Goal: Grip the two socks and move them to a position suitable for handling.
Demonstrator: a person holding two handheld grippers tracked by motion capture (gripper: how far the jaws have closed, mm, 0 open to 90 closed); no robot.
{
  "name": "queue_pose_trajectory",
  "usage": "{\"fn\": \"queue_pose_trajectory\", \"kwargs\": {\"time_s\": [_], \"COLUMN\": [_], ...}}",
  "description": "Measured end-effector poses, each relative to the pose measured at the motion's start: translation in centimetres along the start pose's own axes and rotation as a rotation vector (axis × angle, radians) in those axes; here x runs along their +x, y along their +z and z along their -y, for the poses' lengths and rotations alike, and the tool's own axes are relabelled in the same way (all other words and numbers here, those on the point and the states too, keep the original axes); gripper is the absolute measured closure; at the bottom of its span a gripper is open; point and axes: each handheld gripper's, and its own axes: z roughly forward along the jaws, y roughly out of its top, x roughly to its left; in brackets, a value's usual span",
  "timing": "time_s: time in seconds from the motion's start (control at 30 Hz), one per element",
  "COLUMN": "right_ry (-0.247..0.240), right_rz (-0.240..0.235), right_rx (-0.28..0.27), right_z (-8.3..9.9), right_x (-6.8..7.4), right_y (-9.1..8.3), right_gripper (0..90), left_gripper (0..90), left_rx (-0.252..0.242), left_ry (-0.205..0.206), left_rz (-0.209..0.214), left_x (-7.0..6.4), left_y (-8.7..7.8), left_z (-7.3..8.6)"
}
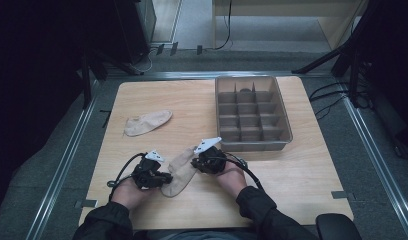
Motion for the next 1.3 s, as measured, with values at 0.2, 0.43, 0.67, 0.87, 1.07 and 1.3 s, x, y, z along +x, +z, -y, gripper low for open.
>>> {"fn": "queue_pose_trajectory", "kwargs": {"time_s": [0.2,0.43,0.67,0.87,1.07,1.3], "right_ry": [0.018,0.008,0.000,0.003,0.026,0.020], "right_rz": [-0.032,-0.066,-0.096,-0.101,-0.102,-0.084], "right_rx": [0.010,0.020,0.007,-0.005,-0.048,-0.050], "right_z": [0.4,0.9,0.8,0.7,0.3,0.5], "right_x": [0.7,2.5,3.9,3.8,2.9,1.8], "right_y": [-0.3,-0.6,-0.1,-0.3,-2.1,-3.9], "right_gripper": [82.2,82.5,82.5,80.2,72.6,68.7], "left_gripper": [78.7,78.4,78.2,73.3,64.8,56.4], "left_rx": [-0.008,-0.026,-0.048,-0.060,-0.130,-0.165], "left_ry": [-0.015,-0.033,-0.056,-0.074,-0.110,-0.139], "left_rz": [-0.038,-0.065,-0.067,-0.057,-0.070,-0.112], "left_x": [1.1,2.5,3.6,3.7,4.2,5.3], "left_y": [-0.3,-0.4,-0.4,-0.7,-1.7,-2.9], "left_z": [0.0,-0.2,-0.5,-0.5,-0.7,-1.5]}}
